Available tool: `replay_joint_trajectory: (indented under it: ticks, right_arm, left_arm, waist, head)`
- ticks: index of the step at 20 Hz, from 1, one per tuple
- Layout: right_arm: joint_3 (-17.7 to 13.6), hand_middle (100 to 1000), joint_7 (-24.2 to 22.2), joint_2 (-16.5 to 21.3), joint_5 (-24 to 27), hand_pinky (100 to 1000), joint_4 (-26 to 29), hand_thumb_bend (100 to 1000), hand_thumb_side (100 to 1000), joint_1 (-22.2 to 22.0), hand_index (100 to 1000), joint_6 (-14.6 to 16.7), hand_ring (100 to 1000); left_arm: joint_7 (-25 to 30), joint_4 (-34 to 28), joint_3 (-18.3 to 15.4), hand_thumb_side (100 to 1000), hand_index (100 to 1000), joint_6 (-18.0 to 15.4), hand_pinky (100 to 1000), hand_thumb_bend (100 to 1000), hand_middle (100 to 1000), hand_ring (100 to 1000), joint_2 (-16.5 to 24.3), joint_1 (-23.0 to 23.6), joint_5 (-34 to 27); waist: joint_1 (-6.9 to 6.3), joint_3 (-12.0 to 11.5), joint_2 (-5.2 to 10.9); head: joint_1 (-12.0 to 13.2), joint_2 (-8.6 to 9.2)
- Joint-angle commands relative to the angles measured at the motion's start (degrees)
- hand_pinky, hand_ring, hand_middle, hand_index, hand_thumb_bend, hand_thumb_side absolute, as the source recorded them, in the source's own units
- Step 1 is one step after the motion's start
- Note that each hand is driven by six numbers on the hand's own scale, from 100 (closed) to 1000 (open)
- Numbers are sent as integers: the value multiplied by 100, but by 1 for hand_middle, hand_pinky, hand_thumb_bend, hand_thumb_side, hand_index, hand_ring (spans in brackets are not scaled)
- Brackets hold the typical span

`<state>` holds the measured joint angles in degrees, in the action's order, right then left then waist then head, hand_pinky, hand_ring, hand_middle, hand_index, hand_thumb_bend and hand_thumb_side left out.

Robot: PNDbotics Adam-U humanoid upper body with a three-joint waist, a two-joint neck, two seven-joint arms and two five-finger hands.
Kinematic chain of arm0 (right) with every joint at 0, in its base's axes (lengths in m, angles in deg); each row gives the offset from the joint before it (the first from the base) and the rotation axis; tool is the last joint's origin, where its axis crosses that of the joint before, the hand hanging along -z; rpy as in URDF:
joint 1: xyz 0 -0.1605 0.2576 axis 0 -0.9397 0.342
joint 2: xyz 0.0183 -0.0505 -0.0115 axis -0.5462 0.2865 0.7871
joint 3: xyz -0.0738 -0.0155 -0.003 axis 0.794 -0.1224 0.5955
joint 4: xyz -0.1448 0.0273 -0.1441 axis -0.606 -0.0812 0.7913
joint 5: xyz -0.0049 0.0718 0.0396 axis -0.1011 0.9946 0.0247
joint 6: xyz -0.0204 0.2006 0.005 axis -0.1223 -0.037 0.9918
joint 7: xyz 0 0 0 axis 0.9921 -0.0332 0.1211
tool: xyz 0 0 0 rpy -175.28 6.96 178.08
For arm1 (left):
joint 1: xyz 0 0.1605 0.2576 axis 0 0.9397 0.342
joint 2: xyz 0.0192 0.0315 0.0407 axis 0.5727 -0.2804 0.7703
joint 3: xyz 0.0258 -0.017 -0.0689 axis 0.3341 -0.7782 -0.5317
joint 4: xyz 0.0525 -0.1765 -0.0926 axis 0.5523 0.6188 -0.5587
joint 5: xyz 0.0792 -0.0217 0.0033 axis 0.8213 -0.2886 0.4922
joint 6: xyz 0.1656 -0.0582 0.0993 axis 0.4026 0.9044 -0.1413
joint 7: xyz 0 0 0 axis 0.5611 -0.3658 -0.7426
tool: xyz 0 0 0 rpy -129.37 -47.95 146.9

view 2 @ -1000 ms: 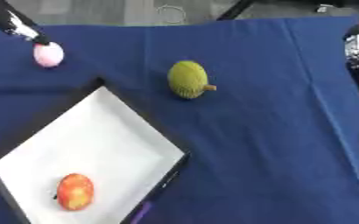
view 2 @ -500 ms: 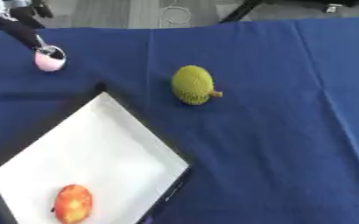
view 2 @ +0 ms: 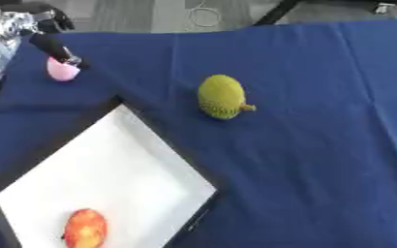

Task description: Pick up objects on the table and place them in the box.

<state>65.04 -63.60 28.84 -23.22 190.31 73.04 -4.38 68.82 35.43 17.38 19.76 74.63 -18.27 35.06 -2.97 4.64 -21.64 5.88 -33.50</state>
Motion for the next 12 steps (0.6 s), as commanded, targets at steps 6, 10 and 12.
replay_joint_trajectory:
  ticks: [6, 10, 12]
  right_arm:
    - [-16, 854, -28, 39, -77, 882, 90, 100, 658, 59, 888, -4, 880]
    - [-18, 854, -21, 34, -72, 882, 87, 100, 658, 60, 888, -1, 880]
    - [-18, 854, -21, 33, -71, 882, 86, 100, 659, 59, 889, -1, 881]
  left_arm:
    - [-139, 176, -175, 371, 830, 305, 857, 489, 785, 867, 187, -119, -33]
    - [52, 234, -151, 373, 830, 304, 859, 479, 788, 868, 189, -109, -63]
    - [90, 231, -153, 340, 800, 306, 854, 436, 786, 864, 188, -106, -52]
  waist:
    - [-76, 41, -13]
    - [-78, 46, -17]
    - [-78, 46, -17]
  head:
    - [63, 105]
    - [67, 97]
    - [67, 97]
